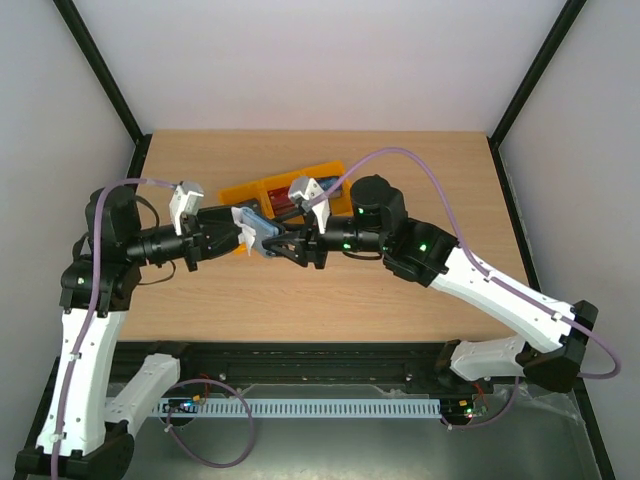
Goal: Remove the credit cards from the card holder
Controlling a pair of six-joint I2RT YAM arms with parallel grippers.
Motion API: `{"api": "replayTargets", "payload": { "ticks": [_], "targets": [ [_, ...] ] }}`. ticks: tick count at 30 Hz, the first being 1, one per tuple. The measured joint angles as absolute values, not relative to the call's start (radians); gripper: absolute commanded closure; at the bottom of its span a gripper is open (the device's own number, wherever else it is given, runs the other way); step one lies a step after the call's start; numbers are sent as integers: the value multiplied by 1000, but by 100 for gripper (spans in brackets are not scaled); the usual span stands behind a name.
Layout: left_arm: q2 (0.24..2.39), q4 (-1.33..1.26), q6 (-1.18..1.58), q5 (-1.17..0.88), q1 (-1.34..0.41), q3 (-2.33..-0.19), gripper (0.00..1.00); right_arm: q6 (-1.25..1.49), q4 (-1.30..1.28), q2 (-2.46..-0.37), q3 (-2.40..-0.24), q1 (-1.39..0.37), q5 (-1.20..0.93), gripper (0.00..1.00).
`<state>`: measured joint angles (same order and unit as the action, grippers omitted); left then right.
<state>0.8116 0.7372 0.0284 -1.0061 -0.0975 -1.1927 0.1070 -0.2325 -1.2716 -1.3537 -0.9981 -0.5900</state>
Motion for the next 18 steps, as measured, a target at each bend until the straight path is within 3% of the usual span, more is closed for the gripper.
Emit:
{"api": "replayTargets", "payload": {
  "ticks": [18],
  "targets": [
    [783, 686, 116, -1111, -77, -1137, 98, -10, -294, -1196, -1314, -968, -512, 49]
  ]
}}
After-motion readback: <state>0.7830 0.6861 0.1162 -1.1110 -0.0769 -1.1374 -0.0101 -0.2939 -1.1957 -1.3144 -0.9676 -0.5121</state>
